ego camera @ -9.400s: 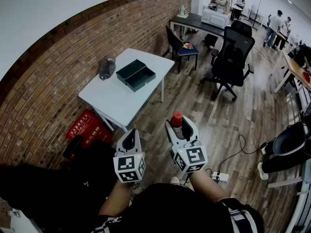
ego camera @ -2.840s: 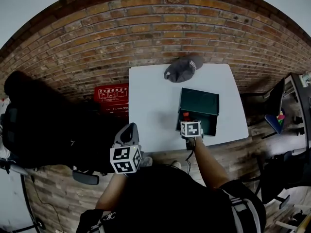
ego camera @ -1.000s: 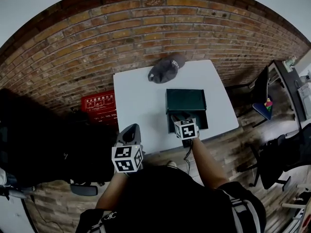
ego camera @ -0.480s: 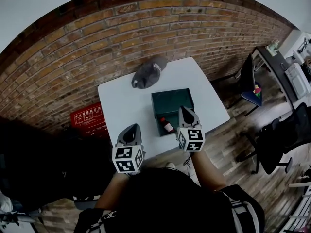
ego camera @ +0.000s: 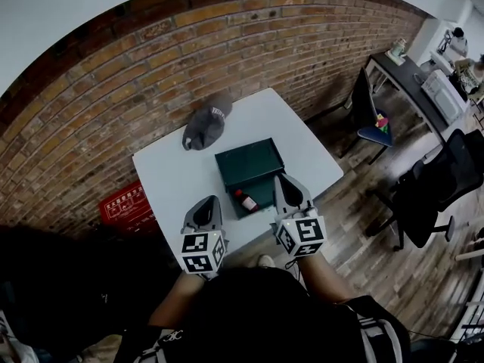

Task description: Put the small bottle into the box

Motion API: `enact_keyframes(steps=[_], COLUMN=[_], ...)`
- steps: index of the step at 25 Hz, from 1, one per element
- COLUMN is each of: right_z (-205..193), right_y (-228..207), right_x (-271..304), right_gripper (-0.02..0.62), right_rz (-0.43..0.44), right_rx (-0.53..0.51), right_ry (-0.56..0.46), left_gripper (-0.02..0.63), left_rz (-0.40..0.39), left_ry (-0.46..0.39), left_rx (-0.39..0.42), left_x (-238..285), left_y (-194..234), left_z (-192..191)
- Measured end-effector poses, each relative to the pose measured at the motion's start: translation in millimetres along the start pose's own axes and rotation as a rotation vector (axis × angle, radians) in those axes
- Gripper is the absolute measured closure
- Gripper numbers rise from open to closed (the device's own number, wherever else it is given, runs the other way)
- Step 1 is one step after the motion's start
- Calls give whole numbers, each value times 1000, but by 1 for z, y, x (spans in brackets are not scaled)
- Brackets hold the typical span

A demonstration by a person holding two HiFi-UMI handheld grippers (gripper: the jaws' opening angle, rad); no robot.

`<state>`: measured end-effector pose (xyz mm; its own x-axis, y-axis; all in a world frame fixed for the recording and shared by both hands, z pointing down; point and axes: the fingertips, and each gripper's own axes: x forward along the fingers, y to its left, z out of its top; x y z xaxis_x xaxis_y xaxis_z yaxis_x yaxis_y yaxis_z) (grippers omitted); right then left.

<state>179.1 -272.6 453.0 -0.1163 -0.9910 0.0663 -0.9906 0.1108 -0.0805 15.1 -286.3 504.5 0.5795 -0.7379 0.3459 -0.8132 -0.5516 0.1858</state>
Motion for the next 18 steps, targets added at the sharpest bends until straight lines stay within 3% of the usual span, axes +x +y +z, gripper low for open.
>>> enact_keyframes(steps=[8, 18], right_z=[-1, -9], right_y=[-10, -18], right_x=[-27, -43], right_gripper=[566, 566], right_rz=[-50, -84], right_rx=[20, 42], right_ry=[-8, 0], left_gripper=[595, 595], left_rz=[-63, -84], left_ry=[-4, -24], left_rx=[24, 61], left_x=[9, 3], left_y=[-27, -44], left_z=[3, 5])
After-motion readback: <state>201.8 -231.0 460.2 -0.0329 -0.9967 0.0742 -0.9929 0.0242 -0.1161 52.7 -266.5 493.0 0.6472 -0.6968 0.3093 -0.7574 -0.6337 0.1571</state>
